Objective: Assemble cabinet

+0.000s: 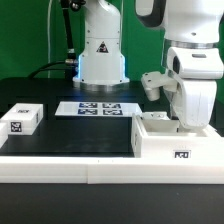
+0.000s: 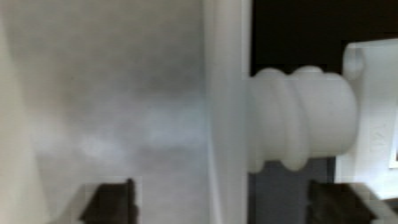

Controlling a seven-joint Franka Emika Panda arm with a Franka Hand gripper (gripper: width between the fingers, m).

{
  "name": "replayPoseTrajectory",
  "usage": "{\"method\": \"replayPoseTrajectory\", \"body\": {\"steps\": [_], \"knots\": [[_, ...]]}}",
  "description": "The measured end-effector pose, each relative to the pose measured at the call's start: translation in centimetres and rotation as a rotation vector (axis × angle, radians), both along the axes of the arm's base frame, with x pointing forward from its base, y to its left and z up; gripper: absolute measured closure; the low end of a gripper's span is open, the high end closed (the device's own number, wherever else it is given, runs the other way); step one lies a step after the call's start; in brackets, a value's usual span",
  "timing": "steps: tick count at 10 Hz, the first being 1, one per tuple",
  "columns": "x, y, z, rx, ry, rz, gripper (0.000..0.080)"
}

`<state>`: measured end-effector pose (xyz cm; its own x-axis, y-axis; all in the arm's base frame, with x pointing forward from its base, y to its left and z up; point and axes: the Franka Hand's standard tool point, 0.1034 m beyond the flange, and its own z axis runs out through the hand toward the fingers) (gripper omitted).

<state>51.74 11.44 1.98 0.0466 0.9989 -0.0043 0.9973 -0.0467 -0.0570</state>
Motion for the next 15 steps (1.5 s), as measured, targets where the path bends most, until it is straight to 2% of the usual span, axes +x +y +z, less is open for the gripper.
{"method": "replayPoseTrajectory", "body": {"steps": [1, 2, 3, 4, 6, 9, 11, 12, 15], "knots": [[0.0, 0.0, 0.0, 0.000, 0.000, 0.000, 0.0121], [0.0, -0.1, 0.0, 0.000, 0.001, -0.001, 0.0121], [-0.1, -0.1, -0.1, -0.001, 0.004, -0.001, 0.0025], [-0.2, -0.1, -0.1, -0.001, 0.006, 0.000, 0.0007], [-0.3, 0.0, 0.1, -0.002, 0.006, -0.001, 0.0001], [-1.8, 0.5, 3.3, -0.010, -0.017, -0.011, 0.0002], [-3.7, 1.3, 5.3, -0.011, -0.040, -0.038, 0.0002], [-4.7, 1.5, 5.9, -0.008, -0.054, -0.047, 0.0002], [-4.6, 1.2, 5.5, -0.009, -0.048, -0.050, 0.0002]]}}
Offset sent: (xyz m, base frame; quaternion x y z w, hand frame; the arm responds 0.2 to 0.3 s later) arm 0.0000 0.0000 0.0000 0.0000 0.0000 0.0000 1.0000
